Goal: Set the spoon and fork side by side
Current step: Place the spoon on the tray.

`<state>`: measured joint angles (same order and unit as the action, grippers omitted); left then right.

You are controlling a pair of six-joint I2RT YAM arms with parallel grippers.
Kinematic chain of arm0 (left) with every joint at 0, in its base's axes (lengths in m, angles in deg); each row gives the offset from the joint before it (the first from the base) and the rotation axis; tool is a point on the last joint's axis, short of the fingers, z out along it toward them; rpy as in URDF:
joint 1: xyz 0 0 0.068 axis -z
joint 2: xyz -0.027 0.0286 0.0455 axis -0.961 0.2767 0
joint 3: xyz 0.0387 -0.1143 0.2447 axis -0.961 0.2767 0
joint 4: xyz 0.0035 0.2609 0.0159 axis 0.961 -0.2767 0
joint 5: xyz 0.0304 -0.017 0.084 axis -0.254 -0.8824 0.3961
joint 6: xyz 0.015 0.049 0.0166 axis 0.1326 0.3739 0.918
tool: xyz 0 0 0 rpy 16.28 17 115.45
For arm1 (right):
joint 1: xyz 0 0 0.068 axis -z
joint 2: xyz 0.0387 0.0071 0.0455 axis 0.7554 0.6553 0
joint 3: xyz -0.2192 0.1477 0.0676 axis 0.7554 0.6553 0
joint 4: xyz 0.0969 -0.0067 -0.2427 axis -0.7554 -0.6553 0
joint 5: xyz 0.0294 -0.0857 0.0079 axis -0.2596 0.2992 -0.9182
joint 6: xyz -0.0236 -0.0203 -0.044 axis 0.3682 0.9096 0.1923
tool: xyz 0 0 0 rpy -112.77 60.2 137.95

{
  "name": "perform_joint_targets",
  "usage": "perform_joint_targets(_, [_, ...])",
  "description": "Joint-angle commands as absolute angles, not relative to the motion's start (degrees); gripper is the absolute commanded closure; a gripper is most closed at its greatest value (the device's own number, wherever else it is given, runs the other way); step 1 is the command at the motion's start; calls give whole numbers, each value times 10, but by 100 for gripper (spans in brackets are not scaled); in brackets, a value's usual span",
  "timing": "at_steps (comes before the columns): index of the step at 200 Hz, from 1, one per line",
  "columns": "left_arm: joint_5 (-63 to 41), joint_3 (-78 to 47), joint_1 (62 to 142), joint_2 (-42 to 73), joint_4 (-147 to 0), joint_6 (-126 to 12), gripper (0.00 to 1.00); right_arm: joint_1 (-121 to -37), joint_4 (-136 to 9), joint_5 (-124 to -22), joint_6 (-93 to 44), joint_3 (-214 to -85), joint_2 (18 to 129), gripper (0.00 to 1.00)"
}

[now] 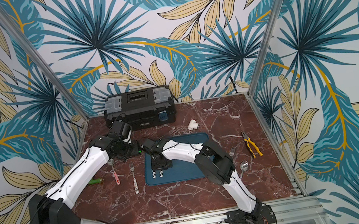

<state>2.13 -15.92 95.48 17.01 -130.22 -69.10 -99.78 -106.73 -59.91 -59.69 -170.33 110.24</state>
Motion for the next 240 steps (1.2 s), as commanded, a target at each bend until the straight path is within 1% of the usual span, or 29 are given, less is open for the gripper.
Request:
perform_joint_targets(1, [18,-146,951,165,-1302,-681,42,-1004,-1086,-592,-593,-1710,1114,93])
perform_joint_targets(47, [17,-145,952,165,-1302,-681,42,-1005,-1086,-598,-593,-1711,1120,88])
perform_joint_targets(102, [17,-143,951,164,-1304,-680,42,-1010,-1090,-604,-587,-1711,1125,76])
perform_joint_targets(149, [16,-142,952,165,-1302,-682,42,-1011,-1081,-611,-584,-1708,1120,74])
perform_joint_targets(213, [21,-144,952,165,-1302,-685,41,-1011,-1073,-602,-565,-1717,1079,68])
perform_joint_targets(240, [22,-146,952,165,-1305,-686,41,-1011,-1080,-579,-557,-1725,1056,66])
